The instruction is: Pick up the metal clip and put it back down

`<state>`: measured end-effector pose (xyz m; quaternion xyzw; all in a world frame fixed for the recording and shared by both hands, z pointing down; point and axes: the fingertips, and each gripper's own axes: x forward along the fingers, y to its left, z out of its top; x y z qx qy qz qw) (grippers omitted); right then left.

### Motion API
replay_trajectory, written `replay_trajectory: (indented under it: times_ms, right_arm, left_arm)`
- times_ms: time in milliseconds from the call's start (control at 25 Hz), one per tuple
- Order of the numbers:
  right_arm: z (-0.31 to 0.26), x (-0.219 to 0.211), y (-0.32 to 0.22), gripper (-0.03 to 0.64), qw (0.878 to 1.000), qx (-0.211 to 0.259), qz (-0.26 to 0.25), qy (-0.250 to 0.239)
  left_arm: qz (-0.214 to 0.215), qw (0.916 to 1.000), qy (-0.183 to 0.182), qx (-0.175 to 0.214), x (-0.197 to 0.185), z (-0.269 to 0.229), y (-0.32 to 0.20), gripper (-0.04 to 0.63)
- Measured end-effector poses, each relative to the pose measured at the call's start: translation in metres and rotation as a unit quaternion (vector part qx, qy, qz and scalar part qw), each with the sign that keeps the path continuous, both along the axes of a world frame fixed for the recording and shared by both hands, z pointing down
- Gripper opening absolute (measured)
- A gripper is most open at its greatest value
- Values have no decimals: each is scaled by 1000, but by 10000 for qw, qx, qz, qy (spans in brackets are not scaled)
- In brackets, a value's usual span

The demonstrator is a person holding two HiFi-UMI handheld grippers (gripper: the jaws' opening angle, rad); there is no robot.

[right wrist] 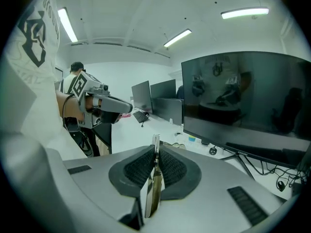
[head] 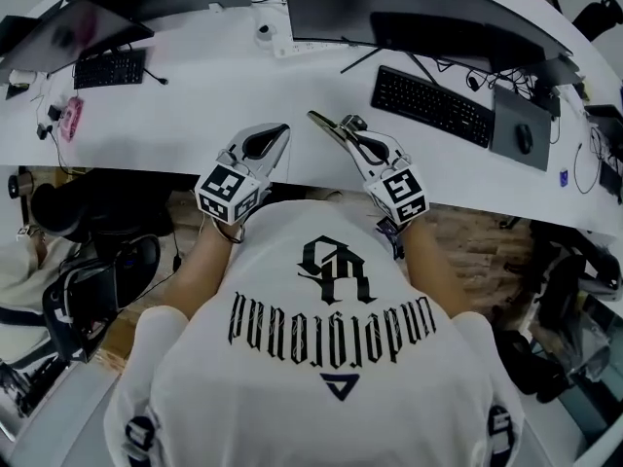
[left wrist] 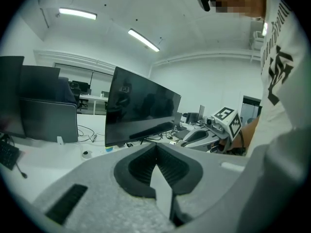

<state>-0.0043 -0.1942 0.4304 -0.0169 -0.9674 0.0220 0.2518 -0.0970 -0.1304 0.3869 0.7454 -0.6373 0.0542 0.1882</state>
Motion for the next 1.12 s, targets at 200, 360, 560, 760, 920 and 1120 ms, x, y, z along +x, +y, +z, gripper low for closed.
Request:
replay_trajectory:
  times_ms: [200,360,560,760,920,1120]
  right_arm:
    - [15,-17,-9,34,9997,-170,75,175]
    - [30,-30,-14,34,9991,-260,80,340]
    - [55,-41,-17,34,9976,-387,57,570]
    - [81,-49,-19,34,9954,-549,49,782]
    - [100,-56,-25,34,9937,-618,19,931]
    - [125,-59,-25,34,9910,-739,-18,1112]
  left_arm:
    - [134,9998,55,-148,-19,11,-14,12]
    - [273,9993,55,-268,-29,21,-25,12]
    - [414,9984,133,-366,-35,37,-34,12]
    - [484,9970,316,-515,-43,56,-38,12]
    - [557,9958,335,-646,-49,72,-43,12]
    - [785,9935,279,-775,-47,91,-46,12]
